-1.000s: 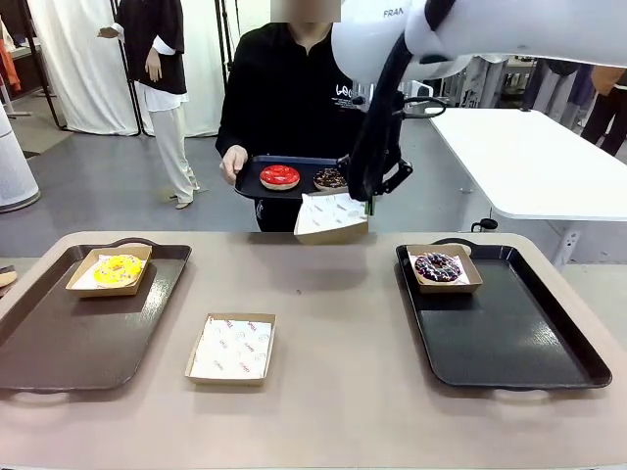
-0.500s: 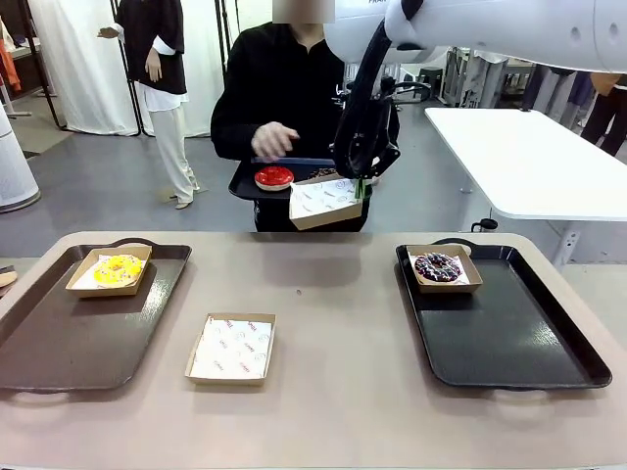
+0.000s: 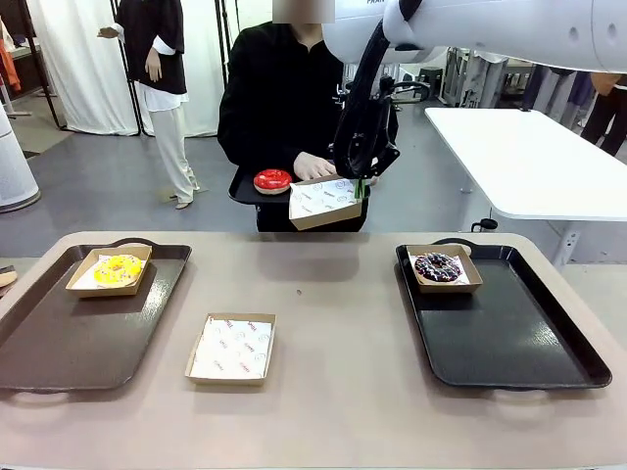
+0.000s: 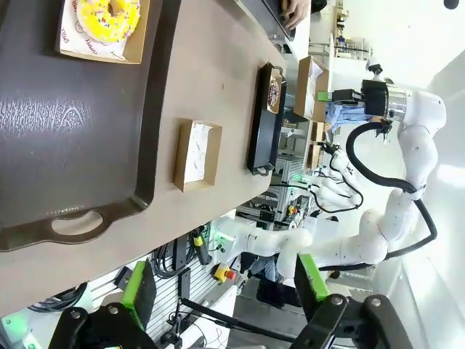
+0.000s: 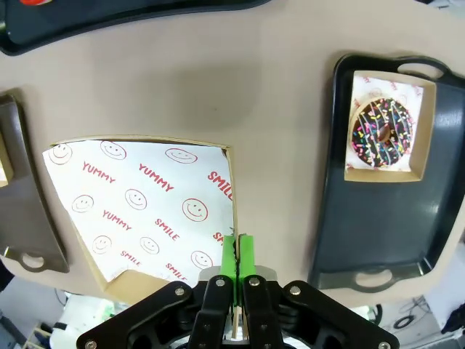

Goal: Individually package the donuts and arrange them on the tray.
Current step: Place the picked Paper togo box on the Handle tray while simultaneously picking up another Paper togo box from the table with the other hand.

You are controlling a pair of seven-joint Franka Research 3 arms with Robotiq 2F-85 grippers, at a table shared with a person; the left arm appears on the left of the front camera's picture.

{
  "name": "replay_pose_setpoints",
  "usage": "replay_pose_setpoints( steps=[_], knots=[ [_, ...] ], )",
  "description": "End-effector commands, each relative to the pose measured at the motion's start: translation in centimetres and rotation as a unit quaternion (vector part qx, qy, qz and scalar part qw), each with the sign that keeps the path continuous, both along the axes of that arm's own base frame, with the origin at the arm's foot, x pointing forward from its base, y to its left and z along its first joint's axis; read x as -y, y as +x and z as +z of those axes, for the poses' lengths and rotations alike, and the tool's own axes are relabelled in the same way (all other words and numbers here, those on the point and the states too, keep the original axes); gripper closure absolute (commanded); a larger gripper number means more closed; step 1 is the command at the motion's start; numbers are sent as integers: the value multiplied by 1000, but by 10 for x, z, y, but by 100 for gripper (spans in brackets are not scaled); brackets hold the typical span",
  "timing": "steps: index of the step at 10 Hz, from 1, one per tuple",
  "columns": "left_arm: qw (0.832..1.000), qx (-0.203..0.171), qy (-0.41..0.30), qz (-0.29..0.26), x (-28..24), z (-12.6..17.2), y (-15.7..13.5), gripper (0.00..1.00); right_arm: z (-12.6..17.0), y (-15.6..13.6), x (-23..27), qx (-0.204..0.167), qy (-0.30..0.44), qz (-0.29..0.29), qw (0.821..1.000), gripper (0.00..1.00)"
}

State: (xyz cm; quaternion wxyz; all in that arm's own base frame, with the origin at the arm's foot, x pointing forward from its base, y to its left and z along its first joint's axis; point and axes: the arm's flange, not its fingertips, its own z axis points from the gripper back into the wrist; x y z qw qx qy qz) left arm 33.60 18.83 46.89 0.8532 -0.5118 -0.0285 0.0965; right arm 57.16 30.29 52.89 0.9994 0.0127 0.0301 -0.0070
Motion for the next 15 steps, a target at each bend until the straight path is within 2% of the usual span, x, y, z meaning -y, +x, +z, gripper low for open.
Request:
replay_pose_setpoints(
  steps=[1, 15],
  knots=[
    [1000, 4, 1, -2, 0, 2, -2, 0, 1, -1, 1, 1, 3, -11, 1000, 100],
    [1000, 4, 1, -2, 0, 2, -2, 0, 1, -1, 1, 1, 3, -11, 1000, 100]
  ],
)
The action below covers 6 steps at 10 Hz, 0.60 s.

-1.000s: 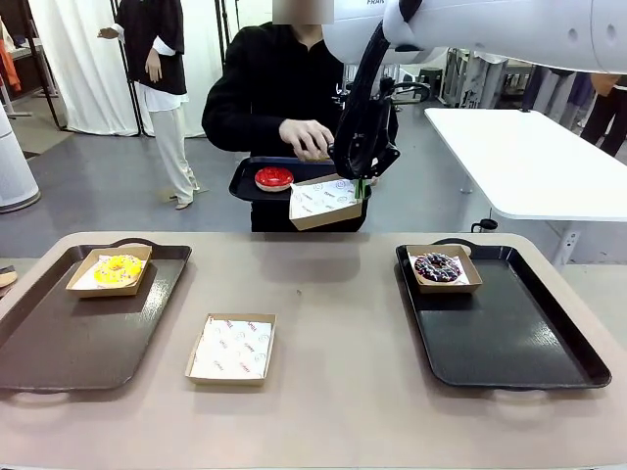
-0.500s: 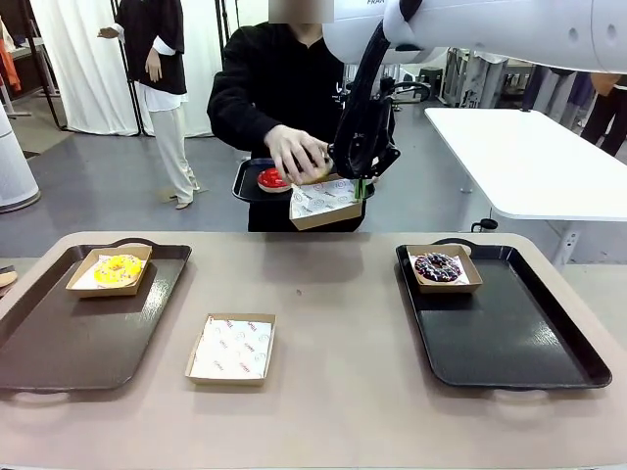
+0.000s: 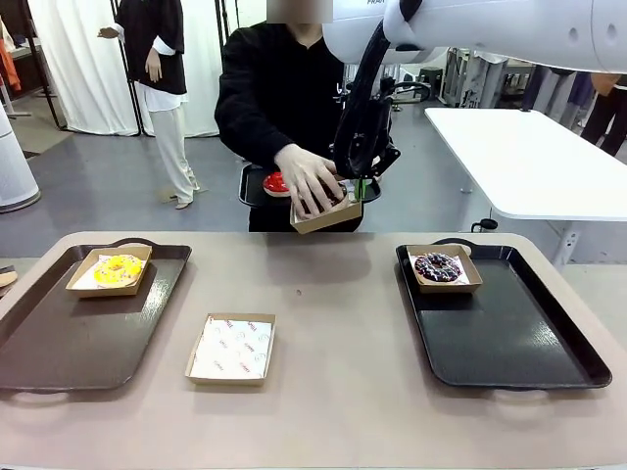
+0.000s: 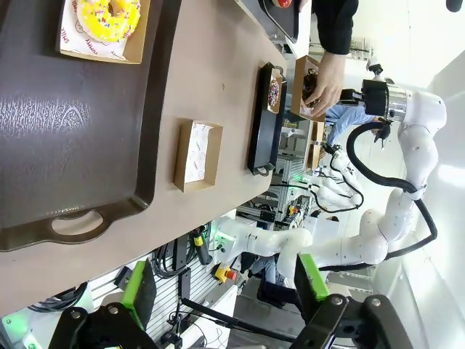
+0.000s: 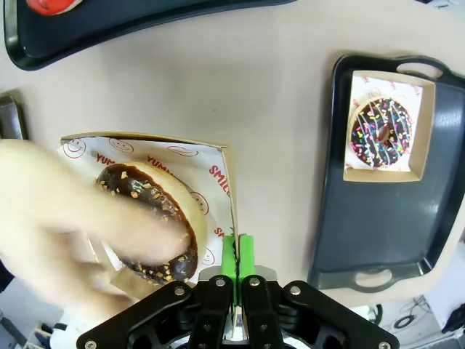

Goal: Individually package the donuts and arrange them on the tray.
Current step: Place the picked Paper togo box on the Handle tray while simultaneously picking up another Paper togo box from the table with the other hand.

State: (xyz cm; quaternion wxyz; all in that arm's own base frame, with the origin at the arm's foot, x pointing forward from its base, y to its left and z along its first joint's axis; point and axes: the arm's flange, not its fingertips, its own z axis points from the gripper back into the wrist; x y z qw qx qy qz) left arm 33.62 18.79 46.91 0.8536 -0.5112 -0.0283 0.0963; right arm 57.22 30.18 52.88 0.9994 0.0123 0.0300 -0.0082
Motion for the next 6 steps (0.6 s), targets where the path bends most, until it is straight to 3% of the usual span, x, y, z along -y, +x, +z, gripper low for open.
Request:
replay_pose_setpoints(
  steps=[1, 6],
  knots=[
    [1000, 4, 0, -2, -1, 2, -2, 0, 2, -1, -1, 1, 4, -10, 1000, 100],
    [1000, 4, 0, -2, -1, 2, -2, 0, 2, -1, -1, 1, 4, -10, 1000, 100]
  ],
)
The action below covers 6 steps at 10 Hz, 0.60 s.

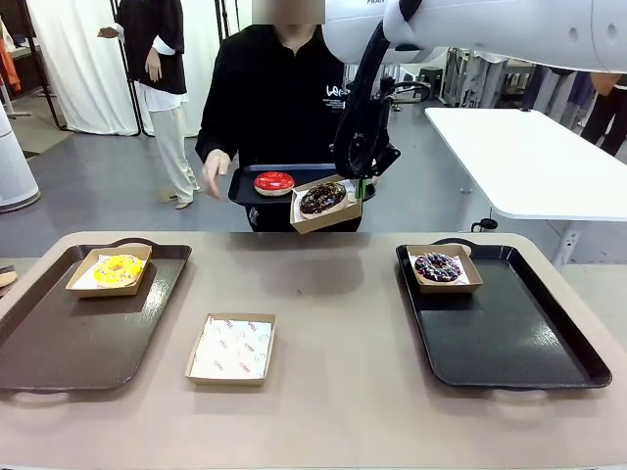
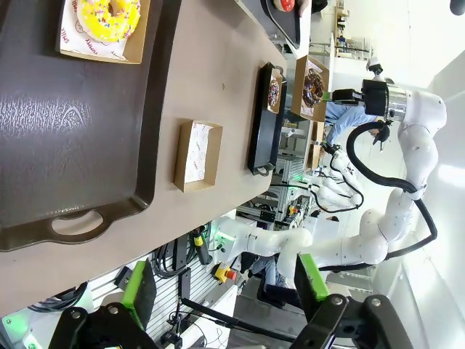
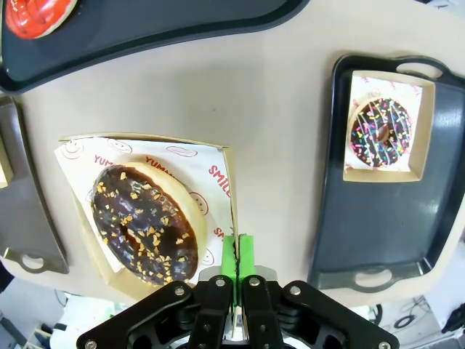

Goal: Individually package the donuts and arrange them on the tray.
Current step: Place the picked Paper togo box on the Handle tray while simultaneously picking up another Paper togo box from the table with the other hand.

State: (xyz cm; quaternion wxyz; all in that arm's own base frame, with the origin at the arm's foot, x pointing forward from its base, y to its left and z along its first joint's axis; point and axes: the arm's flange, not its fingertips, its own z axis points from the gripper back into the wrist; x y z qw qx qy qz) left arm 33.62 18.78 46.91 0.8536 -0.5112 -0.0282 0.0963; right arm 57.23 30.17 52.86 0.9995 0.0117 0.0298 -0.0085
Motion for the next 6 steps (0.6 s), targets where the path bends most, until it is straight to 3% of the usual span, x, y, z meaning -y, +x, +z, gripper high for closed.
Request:
replay_pose_setpoints(
  steps=[1, 4, 6],
  knots=[
    [1000, 4, 0, -2, -1, 2, -2, 0, 2, -1, -1, 1, 4, -10, 1000, 100],
    [1000, 0, 0, 0, 0, 0, 0, 0, 0, 0, 0, 0, 0, 0, 1000, 99],
    [999, -23, 29, -39, 18, 9, 4, 0, 16, -33, 29, -13, 18, 42, 999, 99]
  ],
)
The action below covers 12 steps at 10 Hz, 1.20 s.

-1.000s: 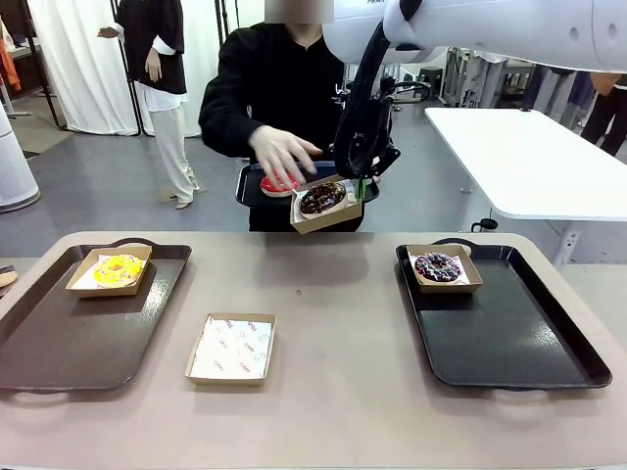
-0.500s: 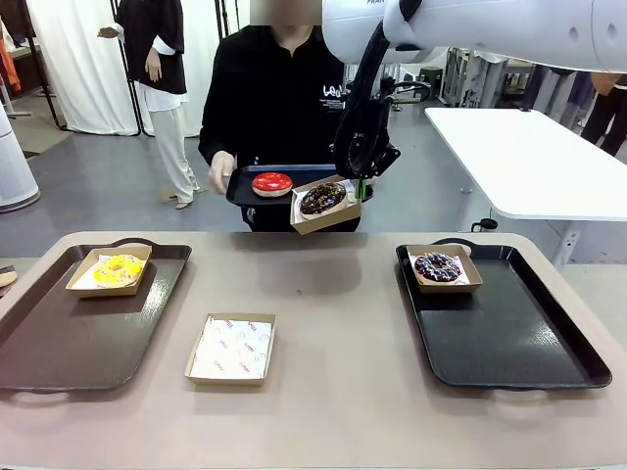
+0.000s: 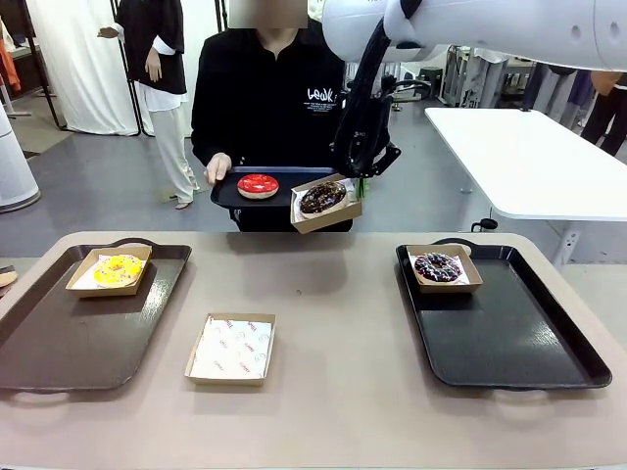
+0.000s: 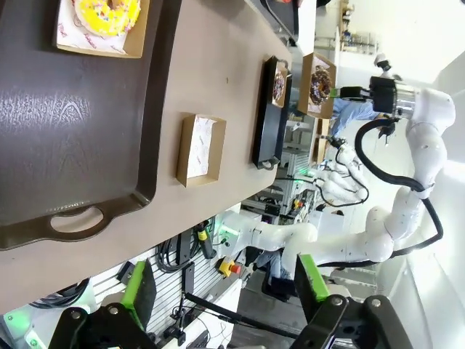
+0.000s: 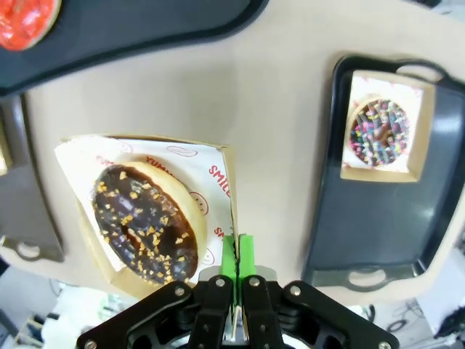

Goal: Individually package the donuts and arrange them on the tray.
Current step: Place the picked Paper togo box on the Handle tray while simultaneously picking up another Paper togo box from the table with the other hand.

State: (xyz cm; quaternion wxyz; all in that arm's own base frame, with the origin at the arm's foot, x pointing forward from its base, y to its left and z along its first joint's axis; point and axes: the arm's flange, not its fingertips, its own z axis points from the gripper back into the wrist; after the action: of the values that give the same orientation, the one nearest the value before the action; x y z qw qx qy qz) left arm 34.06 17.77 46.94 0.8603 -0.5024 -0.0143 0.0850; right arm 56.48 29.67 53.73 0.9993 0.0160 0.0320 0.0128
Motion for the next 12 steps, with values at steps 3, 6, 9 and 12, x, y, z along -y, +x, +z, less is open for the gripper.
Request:
replay_pose_setpoints(
  steps=[3, 6, 9, 12],
  knots=[
    [986, -72, 128, -83, 63, 47, 31, 0, 54, -94, 90, -27, -18, 15, 999, 99],
    [955, -111, 240, -138, 156, 68, 65, 0, 56, -148, 148, -22, -56, 16, 998, 99],
    [922, -128, 319, -178, 251, 59, 82, 0, 7, -177, 214, 24, -26, -10, 999, 99],
    [897, -115, 387, -180, 311, 31, 89, 0, -51, -177, 232, 41, 4, -33, 999, 99]
  ],
)
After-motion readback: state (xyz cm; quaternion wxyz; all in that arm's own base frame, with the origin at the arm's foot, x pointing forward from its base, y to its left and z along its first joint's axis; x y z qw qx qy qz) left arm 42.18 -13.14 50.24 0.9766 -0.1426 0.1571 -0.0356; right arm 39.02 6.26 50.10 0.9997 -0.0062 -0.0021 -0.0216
